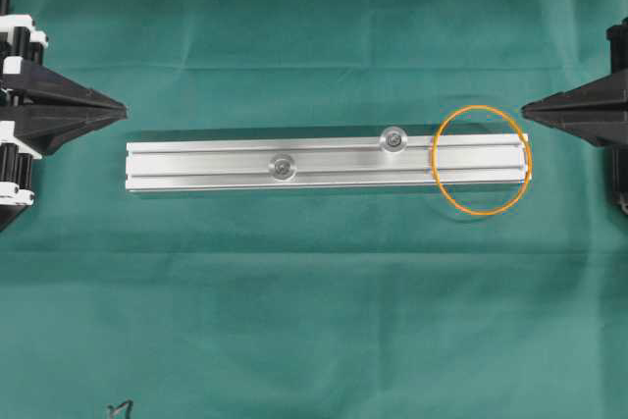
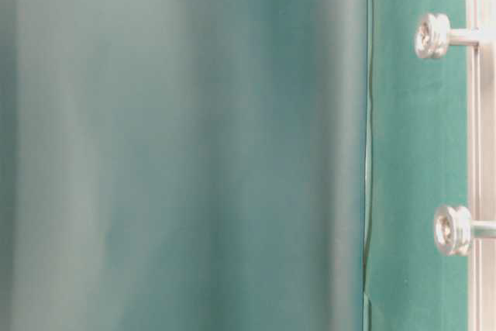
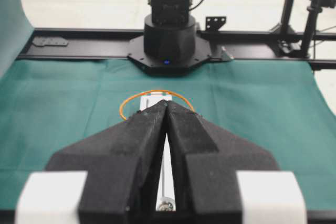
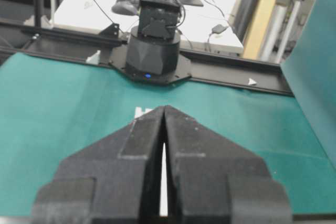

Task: Hook the rubber onto the shaft.
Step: 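Raise the right gripper and open it above the orange band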

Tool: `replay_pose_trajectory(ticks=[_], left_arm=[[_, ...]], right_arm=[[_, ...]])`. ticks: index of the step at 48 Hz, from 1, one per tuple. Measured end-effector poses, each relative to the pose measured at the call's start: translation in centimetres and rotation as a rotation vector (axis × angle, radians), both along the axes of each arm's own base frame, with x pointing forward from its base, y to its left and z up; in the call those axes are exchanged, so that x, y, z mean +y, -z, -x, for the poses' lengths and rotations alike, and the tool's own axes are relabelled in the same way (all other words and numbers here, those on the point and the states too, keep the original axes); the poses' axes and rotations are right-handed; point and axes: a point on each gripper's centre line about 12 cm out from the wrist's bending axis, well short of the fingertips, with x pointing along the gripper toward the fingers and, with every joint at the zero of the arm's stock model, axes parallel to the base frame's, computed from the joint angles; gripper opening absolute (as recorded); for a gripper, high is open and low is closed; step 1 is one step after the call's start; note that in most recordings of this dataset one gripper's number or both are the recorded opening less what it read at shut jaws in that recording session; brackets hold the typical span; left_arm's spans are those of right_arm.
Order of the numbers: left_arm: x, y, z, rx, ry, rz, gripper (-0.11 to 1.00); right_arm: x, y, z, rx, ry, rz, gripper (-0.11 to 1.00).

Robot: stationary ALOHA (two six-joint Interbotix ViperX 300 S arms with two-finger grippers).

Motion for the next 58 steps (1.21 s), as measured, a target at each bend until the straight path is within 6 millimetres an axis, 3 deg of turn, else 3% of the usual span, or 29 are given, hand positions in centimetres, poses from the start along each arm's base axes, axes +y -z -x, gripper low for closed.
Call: replay_pose_trajectory(ticks=[32,44,58], left_arm=[[-0.1,-0.3,0.2,0.064,0.002,-0.051,0.02],[0.0,0.1,0.4,0.230,-0.001,-0.048,0.02],[0.2,0.5,1.2,0.526,-0.008,-0.034,0.02]], right_arm=[[0.1,0.5,-0.6,0.126,-0.003,-0.010,0.04],[0.0,1.0,-0.5,0.328,0.001,-0.013,0.04],[0.0,2.9,0.5,0.693,0.011,-0.044,0.04]])
